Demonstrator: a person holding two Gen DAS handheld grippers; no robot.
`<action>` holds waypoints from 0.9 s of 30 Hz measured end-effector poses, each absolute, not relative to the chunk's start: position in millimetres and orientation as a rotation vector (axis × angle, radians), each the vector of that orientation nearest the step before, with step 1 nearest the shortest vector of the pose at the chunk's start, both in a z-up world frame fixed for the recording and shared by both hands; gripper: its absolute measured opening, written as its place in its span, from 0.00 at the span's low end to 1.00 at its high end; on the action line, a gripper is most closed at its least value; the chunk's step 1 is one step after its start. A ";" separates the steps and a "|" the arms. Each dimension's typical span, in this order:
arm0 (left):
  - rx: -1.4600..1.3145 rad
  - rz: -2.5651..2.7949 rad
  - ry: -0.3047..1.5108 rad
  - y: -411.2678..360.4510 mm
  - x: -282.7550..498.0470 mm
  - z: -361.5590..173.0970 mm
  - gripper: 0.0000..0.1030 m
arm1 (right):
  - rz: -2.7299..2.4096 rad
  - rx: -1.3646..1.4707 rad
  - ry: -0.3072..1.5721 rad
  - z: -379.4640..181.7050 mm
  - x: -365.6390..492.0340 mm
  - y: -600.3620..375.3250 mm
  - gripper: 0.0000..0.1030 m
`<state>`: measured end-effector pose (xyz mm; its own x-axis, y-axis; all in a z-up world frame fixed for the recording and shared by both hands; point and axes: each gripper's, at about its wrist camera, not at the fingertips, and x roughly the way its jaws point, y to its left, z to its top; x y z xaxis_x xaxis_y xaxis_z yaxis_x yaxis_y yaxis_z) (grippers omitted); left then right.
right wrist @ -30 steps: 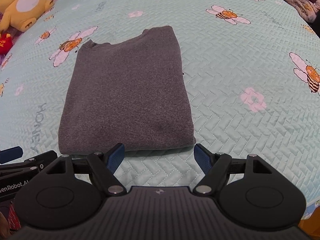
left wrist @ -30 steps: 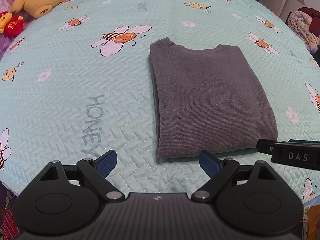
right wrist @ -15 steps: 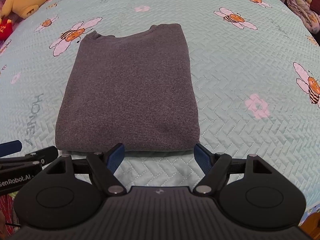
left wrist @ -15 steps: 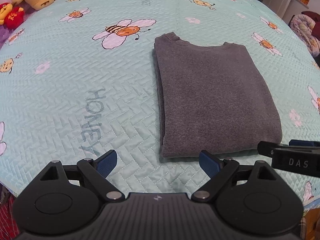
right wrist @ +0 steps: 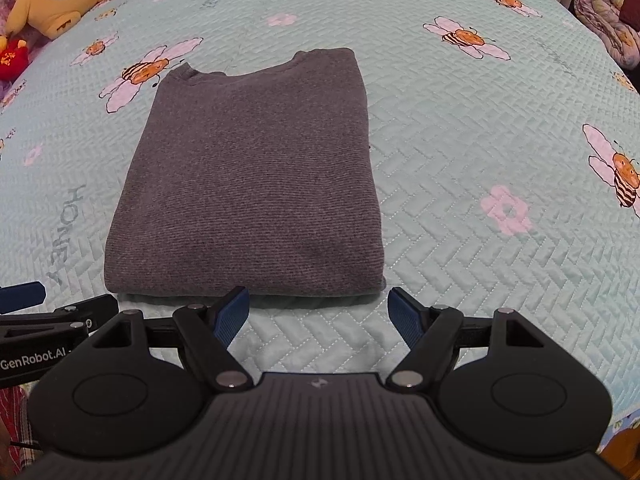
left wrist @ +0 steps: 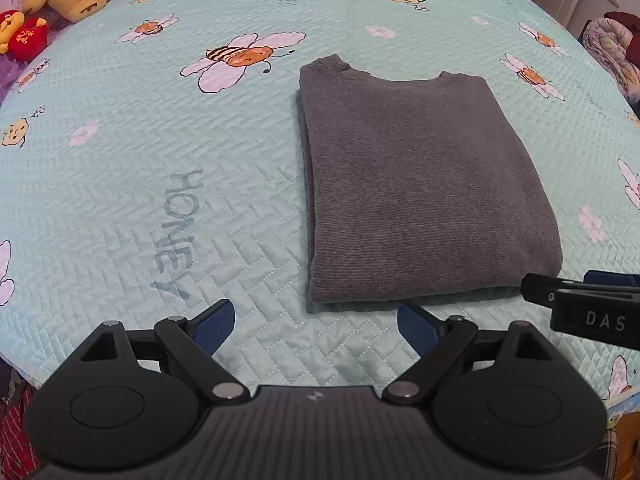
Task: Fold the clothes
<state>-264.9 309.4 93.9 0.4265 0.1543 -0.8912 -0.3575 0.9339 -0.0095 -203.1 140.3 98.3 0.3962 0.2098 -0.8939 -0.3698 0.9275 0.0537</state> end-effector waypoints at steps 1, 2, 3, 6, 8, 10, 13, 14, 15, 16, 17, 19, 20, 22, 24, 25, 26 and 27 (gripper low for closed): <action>-0.207 0.324 1.087 307.2 -264.1 93.7 0.89 | 0.369 -0.162 1.103 97.7 -202.8 138.5 0.74; -0.206 0.325 1.088 304.9 -263.2 93.7 0.89 | 0.369 -0.161 1.102 97.2 -202.5 136.6 0.74; -0.206 0.325 1.086 302.6 -262.3 94.0 0.89 | 0.368 -0.160 1.101 96.6 -202.2 134.7 0.74; -0.202 0.326 1.086 295.1 -258.5 93.3 0.89 | 0.368 -0.165 1.096 95.7 -201.3 129.8 0.74; -0.192 0.325 1.094 289.7 -255.3 91.6 0.89 | 0.367 -0.174 1.085 96.2 -202.2 126.7 0.74; -0.178 0.323 1.100 284.1 -253.1 90.6 0.88 | 0.366 -0.179 1.072 96.7 -202.8 123.1 0.74; -0.158 0.316 1.105 275.0 -250.9 90.4 0.88 | 0.366 -0.169 1.059 96.3 -200.5 115.2 0.74; -0.152 0.312 1.104 271.3 -250.4 91.0 0.88 | 0.366 -0.166 1.055 96.2 -199.8 112.6 0.74; -0.146 0.306 1.100 266.7 -249.6 91.9 0.88 | 0.366 -0.163 1.051 96.0 -199.0 110.0 0.74; -0.140 0.297 1.094 261.3 -248.3 93.1 0.88 | 0.366 -0.160 1.046 95.9 -198.3 107.4 0.74; -0.134 0.288 1.088 255.8 -247.1 94.3 0.88 | 0.365 -0.156 1.042 95.6 -197.4 104.6 0.74; -0.121 0.270 1.073 243.9 -243.9 97.0 0.87 | 0.356 -0.141 1.041 93.2 -193.8 95.5 0.74; -0.113 0.259 1.062 236.5 -240.9 98.7 0.87 | 0.350 -0.133 1.039 92.0 -191.4 90.1 0.74; -0.099 0.231 1.042 219.8 -232.0 101.3 0.87 | 0.326 -0.115 1.034 89.7 -185.4 76.7 0.74; -0.083 0.200 1.017 201.0 -219.4 102.7 0.87 | 0.301 -0.096 1.028 87.3 -179.3 63.2 0.74; -0.076 0.184 1.004 191.3 -212.6 103.2 0.87 | 0.284 -0.085 1.024 86.3 -175.4 53.9 0.74; -0.070 0.166 0.991 181.4 -205.2 103.1 0.87 | 0.267 -0.073 1.020 85.2 -171.4 44.5 0.74; -0.066 0.145 0.979 171.4 -197.3 102.3 0.87 | 0.250 -0.061 1.016 84.2 -167.3 35.1 0.74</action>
<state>-197.3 171.4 102.3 0.5492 0.0924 -0.8306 -0.1516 0.9884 0.0097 -167.3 35.1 84.2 0.5011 0.1783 -0.8468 -0.2350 0.9698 0.0651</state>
